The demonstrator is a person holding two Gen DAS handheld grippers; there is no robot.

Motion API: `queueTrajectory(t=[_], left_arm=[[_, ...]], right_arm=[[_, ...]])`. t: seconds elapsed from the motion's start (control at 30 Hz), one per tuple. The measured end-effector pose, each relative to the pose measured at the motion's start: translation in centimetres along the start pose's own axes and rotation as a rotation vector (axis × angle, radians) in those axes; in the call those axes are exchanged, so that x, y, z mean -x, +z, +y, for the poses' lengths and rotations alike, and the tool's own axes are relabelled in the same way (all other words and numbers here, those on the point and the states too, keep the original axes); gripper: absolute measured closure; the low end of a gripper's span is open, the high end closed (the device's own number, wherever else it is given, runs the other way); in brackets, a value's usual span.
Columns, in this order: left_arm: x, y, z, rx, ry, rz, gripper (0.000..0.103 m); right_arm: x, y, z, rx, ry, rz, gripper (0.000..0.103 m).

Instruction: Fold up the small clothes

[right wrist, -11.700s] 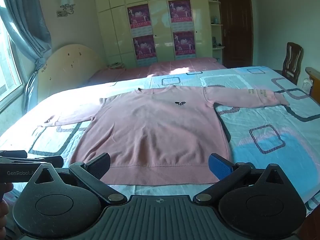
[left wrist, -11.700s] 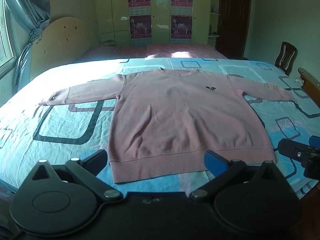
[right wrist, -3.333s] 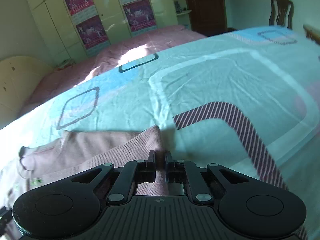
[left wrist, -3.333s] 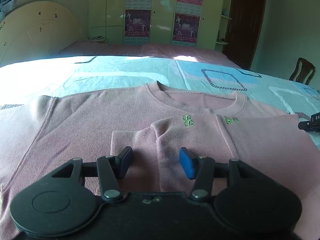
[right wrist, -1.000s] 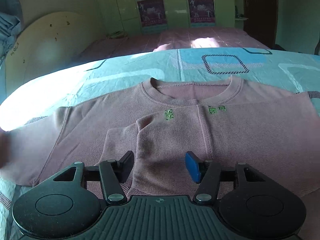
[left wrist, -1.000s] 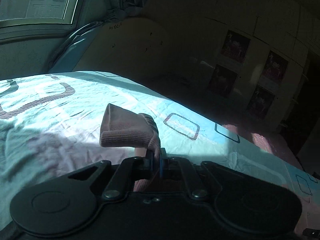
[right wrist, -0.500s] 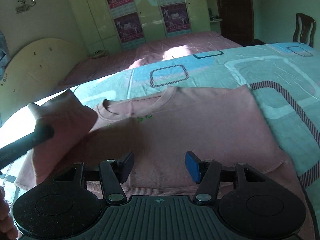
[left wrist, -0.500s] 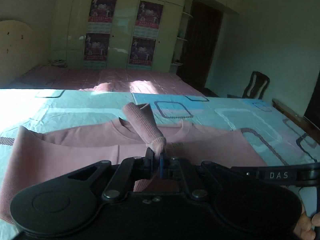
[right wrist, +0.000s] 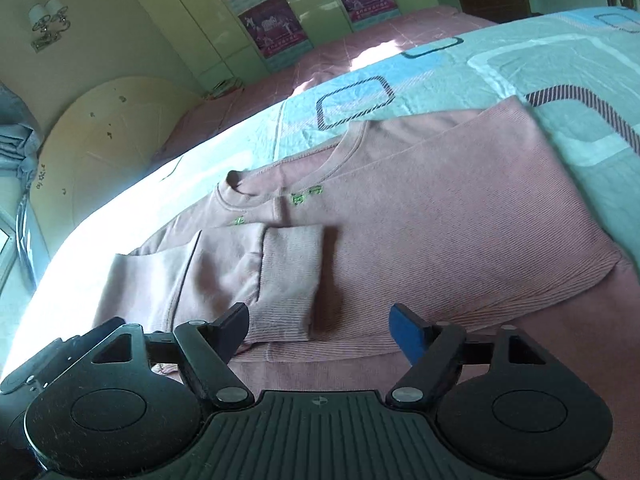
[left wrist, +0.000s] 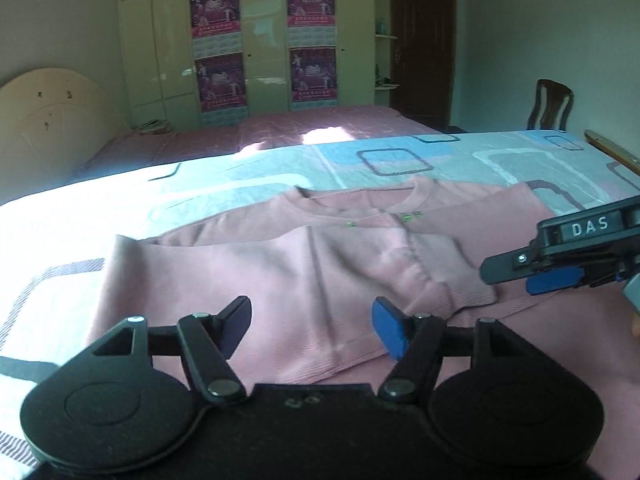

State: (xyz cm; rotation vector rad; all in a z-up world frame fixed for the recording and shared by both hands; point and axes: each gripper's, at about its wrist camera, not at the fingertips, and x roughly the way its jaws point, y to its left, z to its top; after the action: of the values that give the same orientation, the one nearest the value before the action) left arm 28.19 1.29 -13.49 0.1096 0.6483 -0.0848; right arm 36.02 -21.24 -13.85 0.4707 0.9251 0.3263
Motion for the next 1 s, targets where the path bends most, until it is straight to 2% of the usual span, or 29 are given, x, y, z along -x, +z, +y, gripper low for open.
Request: queueTrajectory(t=[0.13, 0.2, 0.23, 0.27, 0.33, 0.43, 0.53, 0.63, 0.7, 0.73, 0.8, 0.9, 1.0], left_arm=[[1.4, -1.6, 4.4, 0.033, 0.15, 0.037, 0.039], [1.9, -2.5, 6.3, 0.048, 0.208, 0.061, 0.039], [2.1, -3.0, 7.1, 0.06, 0.234, 0.071, 0.039], [2.3, -3.5, 7.8, 0.074, 0.256, 0.082, 0.039], [2.1, -4.3, 8.8, 0.096, 0.289, 0.108, 0.039], [1.1, -4.4, 9.1, 0.103, 0.287, 0.117, 0.039], [-0.6, -3.7, 8.8, 0.08, 0.296, 0.098, 0.043], [-1.6, -3.2, 8.6, 0.075, 0.302, 0.078, 0.06], [-1.8, -3.1, 8.6, 0.07, 0.3, 0.065, 0.075], [-1.9, -3.2, 8.5, 0.068, 0.289, 0.064, 0.078], [-2.0, -3.5, 7.8, 0.04, 0.279, 0.065, 0.091], [-2.0, -3.5, 7.7, 0.056, 0.261, 0.07, 0.092], [-1.6, -3.7, 7.9, 0.066, 0.235, 0.081, 0.092]], right_arm=[[-2.1, 0.2, 0.8, -0.021, 0.009, 0.025, 0.027], [-2.7, 0.2, 1.5, -0.017, 0.012, 0.026, 0.033], [-3.0, 0.3, 1.9, -0.013, 0.017, 0.029, 0.049], [-3.2, 0.3, 2.2, -0.01, 0.017, 0.035, 0.057], [-3.8, 0.3, 2.8, 0.005, 0.011, 0.049, 0.062], [-3.9, 0.4, 3.6, 0.028, 0.017, 0.041, 0.084], [-2.0, 0.7, 5.4, 0.128, -0.002, -0.048, 0.085], [0.5, 1.6, 6.5, 0.222, -0.03, -0.143, 0.086], [2.2, 2.4, 6.6, 0.279, -0.09, -0.215, 0.086], [2.8, 2.8, 6.1, 0.286, -0.114, -0.235, 0.086], [2.9, 3.3, 4.5, 0.272, -0.146, -0.217, 0.086], [1.7, 2.7, 2.0, 0.241, -0.207, -0.16, 0.086], [1.5, 1.8, -0.2, 0.178, -0.242, -0.14, 0.088]])
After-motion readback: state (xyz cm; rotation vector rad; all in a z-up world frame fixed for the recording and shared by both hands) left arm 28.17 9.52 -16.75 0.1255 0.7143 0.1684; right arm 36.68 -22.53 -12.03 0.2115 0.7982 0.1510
